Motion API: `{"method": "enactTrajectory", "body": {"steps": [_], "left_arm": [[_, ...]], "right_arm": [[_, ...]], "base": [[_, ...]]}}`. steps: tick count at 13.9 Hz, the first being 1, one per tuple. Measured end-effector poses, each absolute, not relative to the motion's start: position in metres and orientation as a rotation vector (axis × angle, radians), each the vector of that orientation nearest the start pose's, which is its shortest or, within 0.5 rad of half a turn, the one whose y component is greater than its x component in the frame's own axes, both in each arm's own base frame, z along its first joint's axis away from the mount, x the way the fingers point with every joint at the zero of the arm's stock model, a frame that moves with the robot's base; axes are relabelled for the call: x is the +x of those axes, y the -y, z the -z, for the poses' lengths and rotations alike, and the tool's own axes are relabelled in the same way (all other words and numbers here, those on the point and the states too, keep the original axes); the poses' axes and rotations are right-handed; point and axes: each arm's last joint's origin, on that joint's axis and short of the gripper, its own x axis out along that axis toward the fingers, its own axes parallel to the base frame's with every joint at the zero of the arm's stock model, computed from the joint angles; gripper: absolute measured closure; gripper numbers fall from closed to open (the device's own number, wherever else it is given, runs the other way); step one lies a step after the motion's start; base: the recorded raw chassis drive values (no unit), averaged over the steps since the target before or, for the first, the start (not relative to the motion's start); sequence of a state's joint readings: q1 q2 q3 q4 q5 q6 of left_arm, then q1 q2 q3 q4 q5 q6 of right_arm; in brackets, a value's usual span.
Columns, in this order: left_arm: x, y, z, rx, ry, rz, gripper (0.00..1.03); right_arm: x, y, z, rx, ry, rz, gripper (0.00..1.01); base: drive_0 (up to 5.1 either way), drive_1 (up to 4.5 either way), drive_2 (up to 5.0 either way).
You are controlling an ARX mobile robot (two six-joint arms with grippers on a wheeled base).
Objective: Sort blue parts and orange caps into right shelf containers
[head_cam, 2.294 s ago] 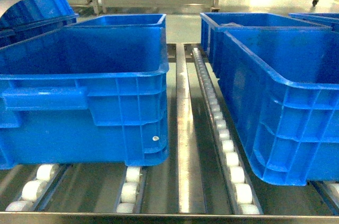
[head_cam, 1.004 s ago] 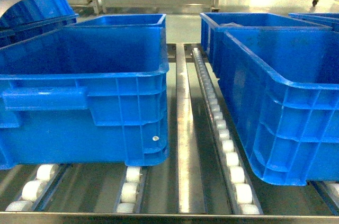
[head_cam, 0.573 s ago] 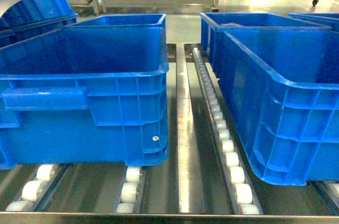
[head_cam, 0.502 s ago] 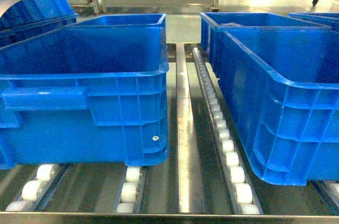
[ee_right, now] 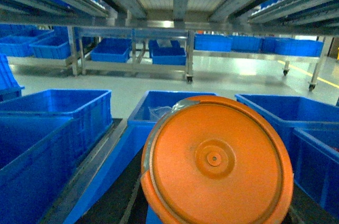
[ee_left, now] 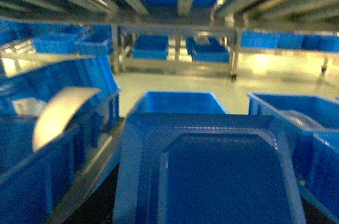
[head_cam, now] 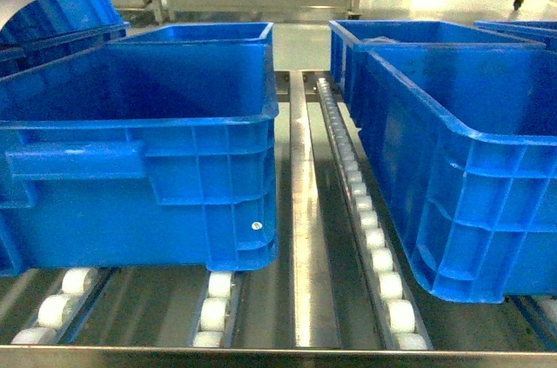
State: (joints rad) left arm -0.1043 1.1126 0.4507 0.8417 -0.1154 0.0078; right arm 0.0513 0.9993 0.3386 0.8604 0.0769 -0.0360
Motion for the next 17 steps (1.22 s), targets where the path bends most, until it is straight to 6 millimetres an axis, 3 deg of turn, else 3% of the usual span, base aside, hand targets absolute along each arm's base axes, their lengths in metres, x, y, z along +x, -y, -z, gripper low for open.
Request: {"method": "enactTrajectory", "body": {"steps": [1,2,3,4,7,8,9,11,15,16,17], "left_arm": [[0.269,0.03,-0.253,-0.013,0.072,0.02,0.62],[0.313,0.038,-0.244,-0.025,-0.045,0.037,0.62],[0.337,0.044,-0.238,-0.047,-0.093,0.051,0.56],[0.349,0.048,-0.239,-0.061,-0.066,0.048,0.43],[0.337,0.047,-0.253,-0.105,0.001,0.035,0.04],[0.337,0.047,-0.252,-0.107,-0.005,0.035,0.05],[0.336,0.046,-0.25,-0.102,-0.001,0.026,0.07],[0.304,0.035,-0.232,-0.037,0.006,0.004,0.34],[0.244,0.017,-0.203,-0.017,-0.007,-0.003,0.86],[0.232,0.015,-0.198,-0.017,-0.009,0.0,0.98],[0.221,0.013,-0.194,-0.016,-0.008,0.0,1.01]], "right_arm": [[0.245,-0.01,-0.242,-0.027,0.111,0.05,0.58],[0.279,-0.011,-0.229,-0.034,0.01,0.079,0.58],[0.306,-0.011,-0.217,-0.043,-0.055,0.114,0.58],[0.32,-0.01,-0.212,-0.04,-0.05,0.154,0.5],[0.319,-0.011,-0.215,-0.044,-0.082,0.228,0.1],[0.319,-0.011,-0.215,-0.05,-0.086,0.228,0.01],[0.317,-0.01,-0.216,-0.034,-0.03,0.172,0.09],[0.283,-0.003,-0.205,-0.016,0.003,0.0,0.37],[0.229,0.0,-0.187,-0.015,-0.01,0.001,0.9],[0.218,0.0,-0.184,-0.014,-0.009,0.002,0.99],[0.209,0.0,-0.181,-0.012,-0.009,0.002,0.99]], "base": [[0.0,0.0,0.0],[0.0,0.0,0.0],[0.0,0.0,0.0],[0.0,0.0,0.0],[0.0,0.0,0.0],[0.0,0.0,0.0],[0.0,0.0,0.0],[0.0,0.0,0.0],[0.0,0.0,0.0],[0.0,0.0,0.0],[0.0,0.0,0.0]]}}
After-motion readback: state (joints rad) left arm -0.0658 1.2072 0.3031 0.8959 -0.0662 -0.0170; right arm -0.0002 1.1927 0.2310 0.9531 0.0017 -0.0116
